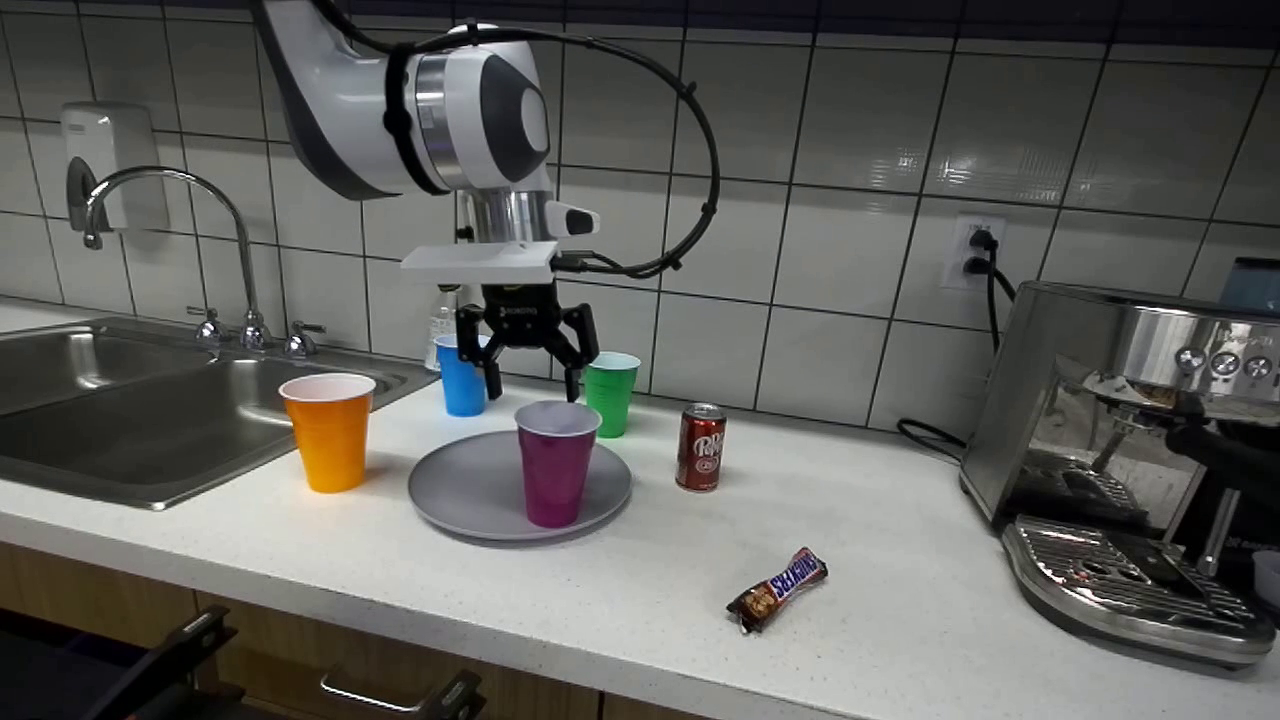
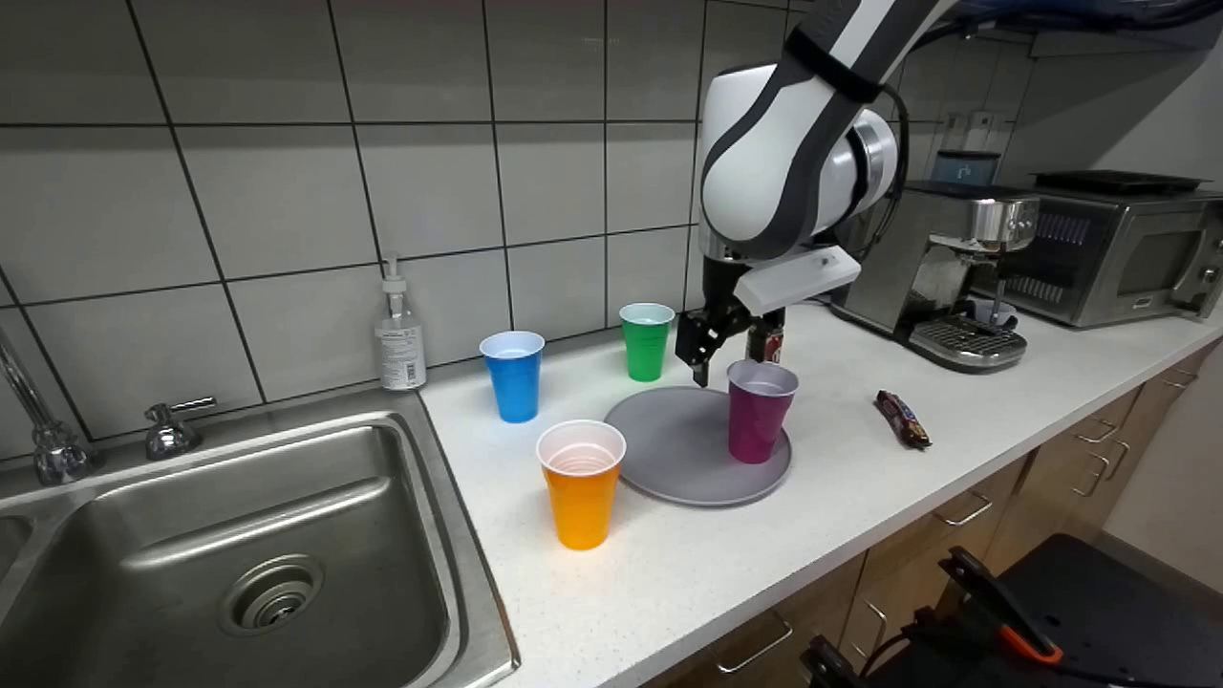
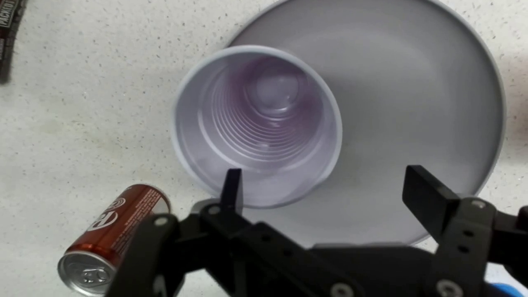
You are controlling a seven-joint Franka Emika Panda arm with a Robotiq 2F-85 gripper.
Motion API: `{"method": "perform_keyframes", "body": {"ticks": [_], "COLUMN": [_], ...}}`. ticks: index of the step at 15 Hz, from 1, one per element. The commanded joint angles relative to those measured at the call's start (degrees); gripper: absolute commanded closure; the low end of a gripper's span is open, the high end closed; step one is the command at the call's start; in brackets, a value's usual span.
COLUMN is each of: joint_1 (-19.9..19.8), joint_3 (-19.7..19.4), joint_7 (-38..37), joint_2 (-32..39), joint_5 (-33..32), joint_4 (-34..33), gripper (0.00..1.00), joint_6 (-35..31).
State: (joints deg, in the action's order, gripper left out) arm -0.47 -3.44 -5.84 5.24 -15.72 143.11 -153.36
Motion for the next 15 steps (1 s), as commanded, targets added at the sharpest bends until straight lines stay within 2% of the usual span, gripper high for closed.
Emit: {"method": "perform_keyframes", "body": {"ticks": [1,15], "joint_1": [0.29,3.51], "joint_3": [0.63,5.92], "joint_7": [0.06,7.26], "joint_2": [-2.63,-6.96], "joint_5": [1.25,13.88], "joint_4": [1.15,3.03], "gripper": [0.0,0.0], "joint_6": [-1.24,-2.07]}}
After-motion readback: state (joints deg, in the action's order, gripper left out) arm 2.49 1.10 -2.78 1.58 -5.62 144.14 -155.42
